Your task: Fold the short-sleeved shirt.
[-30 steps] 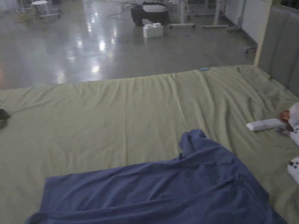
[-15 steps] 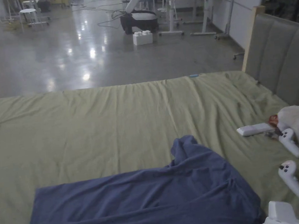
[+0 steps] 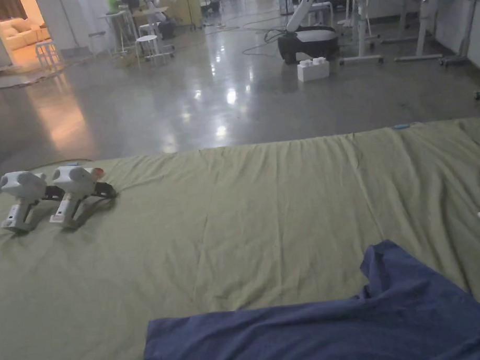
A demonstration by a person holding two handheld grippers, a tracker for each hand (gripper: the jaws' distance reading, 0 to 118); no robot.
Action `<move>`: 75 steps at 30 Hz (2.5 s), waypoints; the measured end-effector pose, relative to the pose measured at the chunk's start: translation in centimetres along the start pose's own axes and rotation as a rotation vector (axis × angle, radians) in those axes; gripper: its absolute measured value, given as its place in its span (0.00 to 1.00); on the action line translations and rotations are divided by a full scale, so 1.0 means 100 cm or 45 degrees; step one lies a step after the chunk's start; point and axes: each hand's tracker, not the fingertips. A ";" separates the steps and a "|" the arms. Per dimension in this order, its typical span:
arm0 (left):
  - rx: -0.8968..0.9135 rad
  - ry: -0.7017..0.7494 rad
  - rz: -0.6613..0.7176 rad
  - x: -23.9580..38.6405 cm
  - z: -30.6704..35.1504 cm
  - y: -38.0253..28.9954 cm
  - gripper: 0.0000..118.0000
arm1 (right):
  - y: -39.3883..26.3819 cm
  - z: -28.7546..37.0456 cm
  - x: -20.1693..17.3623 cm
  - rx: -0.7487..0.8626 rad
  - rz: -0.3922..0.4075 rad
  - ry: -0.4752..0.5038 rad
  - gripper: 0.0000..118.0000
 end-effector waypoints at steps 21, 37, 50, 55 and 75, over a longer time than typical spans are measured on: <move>0.869 0.175 -0.445 0.093 0.169 0.013 0.69 | 0.024 0.108 -0.016 0.517 0.050 0.214 0.66; 1.189 0.152 -0.499 0.160 0.255 -0.002 0.05 | 0.024 0.240 -0.063 1.055 0.067 0.377 0.03; 1.164 0.077 -0.460 0.158 0.252 0.014 0.00 | 0.029 0.223 -0.070 0.989 0.169 0.392 0.00; 0.817 -0.007 -0.357 0.132 0.186 0.051 0.41 | 0.025 0.196 -0.067 0.865 0.142 0.410 0.00; -0.044 0.195 -0.077 0.029 -0.170 0.138 0.19 | -0.009 0.087 -0.034 0.346 -0.038 0.319 0.00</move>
